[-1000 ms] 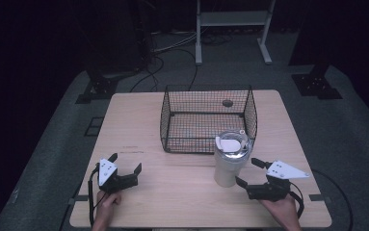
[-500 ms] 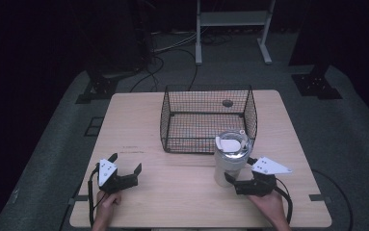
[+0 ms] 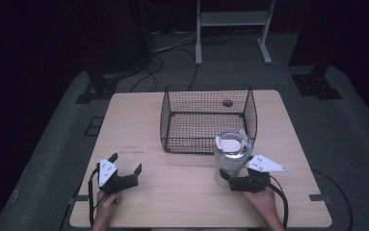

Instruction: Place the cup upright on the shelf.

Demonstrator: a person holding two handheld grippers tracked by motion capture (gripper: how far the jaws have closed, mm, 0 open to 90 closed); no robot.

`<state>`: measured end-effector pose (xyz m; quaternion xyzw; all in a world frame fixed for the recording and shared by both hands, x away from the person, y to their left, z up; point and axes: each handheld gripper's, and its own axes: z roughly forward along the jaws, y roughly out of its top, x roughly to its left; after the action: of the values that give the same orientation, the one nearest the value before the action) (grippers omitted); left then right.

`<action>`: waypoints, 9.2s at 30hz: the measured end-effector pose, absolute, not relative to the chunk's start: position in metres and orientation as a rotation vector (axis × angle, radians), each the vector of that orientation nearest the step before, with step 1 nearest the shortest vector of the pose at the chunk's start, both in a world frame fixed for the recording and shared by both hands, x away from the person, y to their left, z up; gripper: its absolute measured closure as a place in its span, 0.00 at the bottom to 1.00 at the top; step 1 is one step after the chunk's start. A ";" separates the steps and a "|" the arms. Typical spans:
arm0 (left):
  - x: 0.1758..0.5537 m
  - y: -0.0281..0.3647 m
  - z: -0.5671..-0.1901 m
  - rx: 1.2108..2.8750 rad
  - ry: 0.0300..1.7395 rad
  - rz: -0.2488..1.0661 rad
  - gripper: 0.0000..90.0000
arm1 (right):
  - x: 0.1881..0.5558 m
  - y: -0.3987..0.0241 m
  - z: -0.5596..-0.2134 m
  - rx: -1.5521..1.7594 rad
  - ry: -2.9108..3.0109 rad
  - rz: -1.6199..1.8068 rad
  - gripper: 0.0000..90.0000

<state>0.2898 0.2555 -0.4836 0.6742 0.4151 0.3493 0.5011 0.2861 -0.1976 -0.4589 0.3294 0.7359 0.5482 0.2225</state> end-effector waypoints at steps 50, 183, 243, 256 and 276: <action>0.290 0.256 -0.484 1.625 1.001 0.843 0.00 | 0.285 -0.188 -0.440 0.880 1.948 1.604 0.10; 0.289 0.259 -0.483 1.609 0.997 0.827 0.00 | 0.529 -0.077 -0.400 0.812 2.386 1.405 0.10; 0.291 0.261 -0.483 1.589 1.008 0.815 0.00 | 0.524 -0.094 -0.411 0.696 2.484 1.344 0.09; 0.291 0.260 -0.483 1.598 1.001 0.824 0.00 | 0.521 -0.106 -0.408 0.709 2.484 1.315 0.10; 0.290 0.259 -0.483 1.604 0.997 0.825 0.00 | 0.505 -0.120 -0.398 0.720 2.495 1.248 0.10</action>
<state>0.2901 0.2595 -0.4833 0.6673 0.4148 0.3434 0.5145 0.5053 -0.1204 -0.3978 0.2479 0.8586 0.4294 0.1299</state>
